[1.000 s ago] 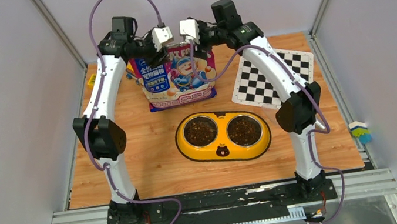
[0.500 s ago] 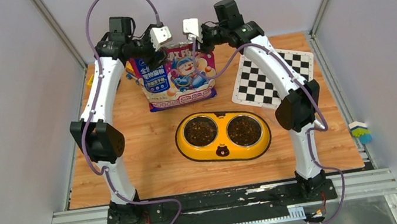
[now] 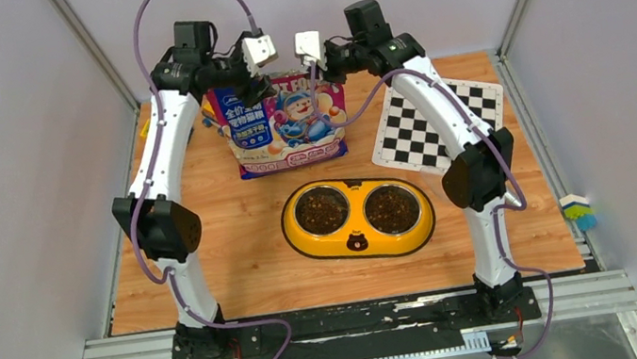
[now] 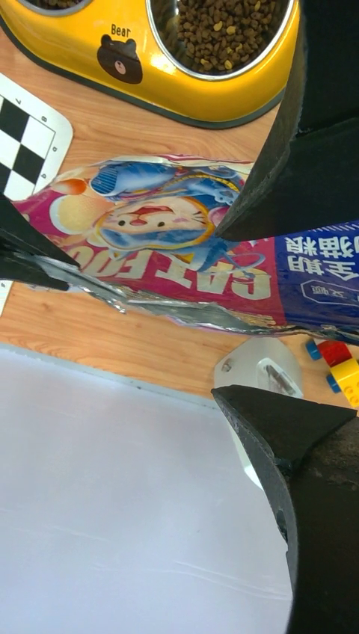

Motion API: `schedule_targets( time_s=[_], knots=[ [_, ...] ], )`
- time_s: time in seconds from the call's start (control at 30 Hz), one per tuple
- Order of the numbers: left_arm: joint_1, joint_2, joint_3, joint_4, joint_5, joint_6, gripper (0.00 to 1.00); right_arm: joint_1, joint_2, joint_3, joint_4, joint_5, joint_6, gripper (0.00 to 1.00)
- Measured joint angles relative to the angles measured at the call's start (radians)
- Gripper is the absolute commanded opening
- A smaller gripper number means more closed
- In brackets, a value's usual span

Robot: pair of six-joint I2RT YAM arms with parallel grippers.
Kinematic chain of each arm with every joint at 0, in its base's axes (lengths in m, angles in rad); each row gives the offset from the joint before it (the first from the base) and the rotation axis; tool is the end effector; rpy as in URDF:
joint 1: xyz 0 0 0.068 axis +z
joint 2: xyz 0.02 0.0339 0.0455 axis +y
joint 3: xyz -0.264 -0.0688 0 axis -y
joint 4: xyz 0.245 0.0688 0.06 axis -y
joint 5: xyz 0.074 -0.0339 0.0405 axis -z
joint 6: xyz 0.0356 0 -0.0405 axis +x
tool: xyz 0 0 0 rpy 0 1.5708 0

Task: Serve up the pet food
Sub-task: Close the pet food bag at the center of the board.

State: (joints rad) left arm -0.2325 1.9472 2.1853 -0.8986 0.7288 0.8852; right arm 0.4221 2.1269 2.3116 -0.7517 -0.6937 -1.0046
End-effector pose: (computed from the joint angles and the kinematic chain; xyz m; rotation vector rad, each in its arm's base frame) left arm 0.4036 -0.1199 0.4134 1.4024 1.5255 -0.4164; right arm 0.4237 0.2152 0.3872 -1.5907 1.2387 0.3731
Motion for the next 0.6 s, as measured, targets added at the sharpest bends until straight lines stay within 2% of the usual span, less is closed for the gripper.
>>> schedule_targets(
  time_s=[0.33, 0.37, 0.43, 0.47, 0.53, 0.6],
  knots=[
    [-0.027, 0.000, 0.017, -0.002, 0.008, -0.006, 0.79, 0.002, 0.017, 0.034, -0.014, 0.022, 0.017, 0.00],
    [-0.027, 0.000, 0.017, -0.002, 0.010, -0.006, 0.79, 0.002, 0.017, 0.031, -0.009, 0.023, 0.020, 0.04],
    [-0.028, 0.000, 0.017, -0.003, 0.010, -0.007, 0.79, 0.002, 0.016, 0.024, 0.006, 0.025, 0.028, 0.49],
    [-0.028, 0.000, 0.017, -0.003, 0.010, -0.008, 0.80, 0.003, 0.016, 0.019, 0.015, 0.028, 0.030, 0.66],
    [-0.028, 0.000, 0.017, -0.003, 0.008, -0.009, 0.94, 0.003, 0.013, 0.007, 0.034, 0.035, 0.039, 0.95],
    [-0.026, 0.000, 0.017, -0.004, 0.002, -0.014, 0.99, 0.003, 0.005, -0.012, 0.043, 0.040, 0.044, 0.99]
  ],
)
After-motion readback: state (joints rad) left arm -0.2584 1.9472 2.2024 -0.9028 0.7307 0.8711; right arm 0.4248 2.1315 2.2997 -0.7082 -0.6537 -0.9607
